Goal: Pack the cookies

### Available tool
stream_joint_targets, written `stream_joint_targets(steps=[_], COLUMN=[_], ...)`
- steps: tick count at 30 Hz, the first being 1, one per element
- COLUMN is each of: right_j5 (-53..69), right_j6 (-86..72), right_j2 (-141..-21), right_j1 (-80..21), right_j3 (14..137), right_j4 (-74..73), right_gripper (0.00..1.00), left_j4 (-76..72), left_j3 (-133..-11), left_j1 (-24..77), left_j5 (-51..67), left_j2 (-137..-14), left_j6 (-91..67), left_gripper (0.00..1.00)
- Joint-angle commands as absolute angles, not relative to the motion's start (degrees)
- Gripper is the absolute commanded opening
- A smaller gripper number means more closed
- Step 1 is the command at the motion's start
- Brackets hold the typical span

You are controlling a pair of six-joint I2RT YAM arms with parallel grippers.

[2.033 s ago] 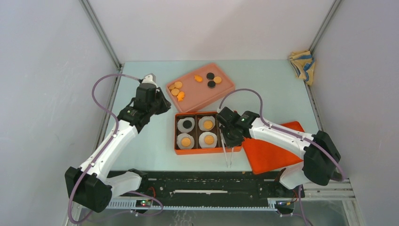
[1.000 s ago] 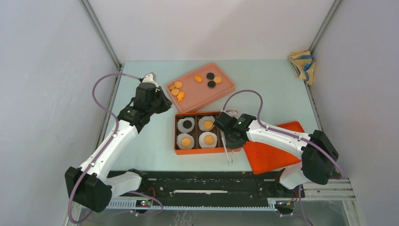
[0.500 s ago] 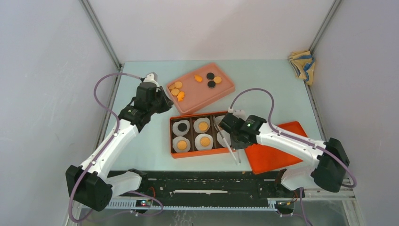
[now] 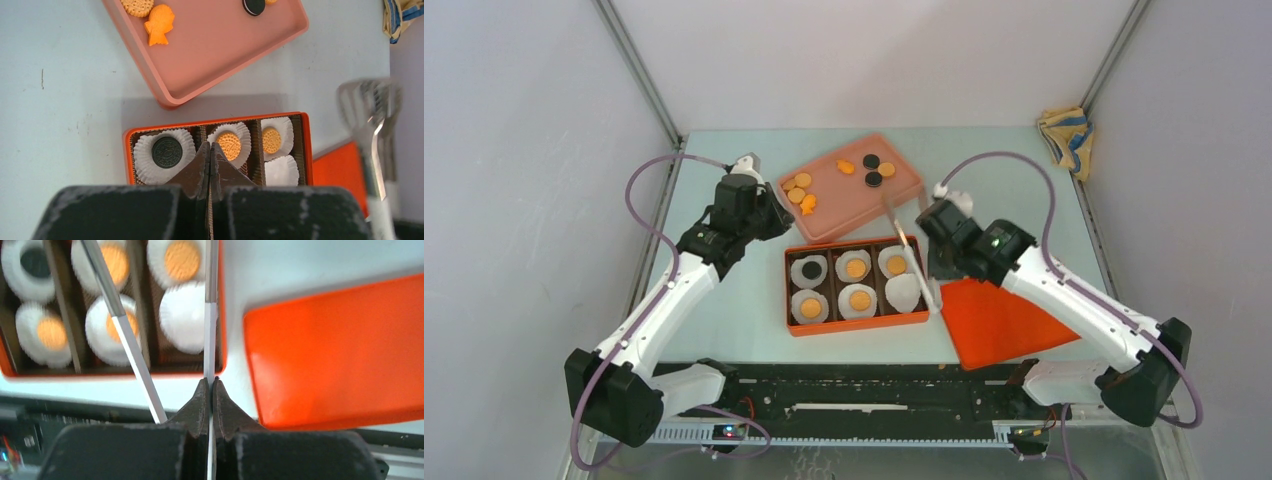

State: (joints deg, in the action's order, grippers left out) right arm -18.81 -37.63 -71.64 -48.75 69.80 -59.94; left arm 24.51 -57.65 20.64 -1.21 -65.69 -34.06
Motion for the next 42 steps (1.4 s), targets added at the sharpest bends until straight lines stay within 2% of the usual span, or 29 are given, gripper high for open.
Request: stream_joint_targets(steps=[1, 7, 14, 20, 27, 36, 37, 40, 42], right_j5=[-20.2, -17.7, -14.6, -8.3, -12.2, -13.2, -13.9, -13.3, -11.0], right_j6=[-27.6, -14.4, -2.6, 2.2, 2.5, 1.1, 0.4, -2.9, -4.7], right_j2=[-76.5, -95.6, -112.4, -118.7, -124.5, -124.9, -124.3, -120.5, -117.8], right_j1=[-36.9, -23.4, -18.4, -11.8, -6.8, -5.4, -5.3, -5.2, -5.1], right_j3=[75.1, 87.9, 101.1, 103.1, 104.2, 102.3, 102.4, 99.8, 97.9], right_j4=[-54.4, -53.0, -54.4, -58.9, -62.3, -60.5, -60.0, -55.4, -52.8], right_gripper=[0.00, 0.00, 0.00, 0.00, 0.00, 0.01, 0.06, 0.37, 0.51], left_j4=[22.7, 23.5, 23.6, 23.2, 22.8, 22.8, 22.8, 22.8, 22.8], left_j3=[-59.0, -59.7, -60.5, -60.8, -61.1, -61.0, -61.0, -60.9, -60.9], left_j1=[20.9, 20.9, 20.9, 20.9, 20.9, 21.0, 21.0, 21.0, 21.0], left_j5=[-0.7, -2.1, -2.2, -2.3, -1.3, -1.2, -1.2, -1.1, -1.0], left_j2=[-65.6, -65.8, -67.6, -68.6, -70.0, -69.9, -69.9, -69.8, -69.7], left_j6=[-33.6, -33.0, -33.2, -33.5, -34.1, -34.1, -34.1, -34.0, -33.9], left_gripper=[0.00, 0.00, 0.00, 0.00, 0.00, 0.00, 0.00, 0.00, 0.00])
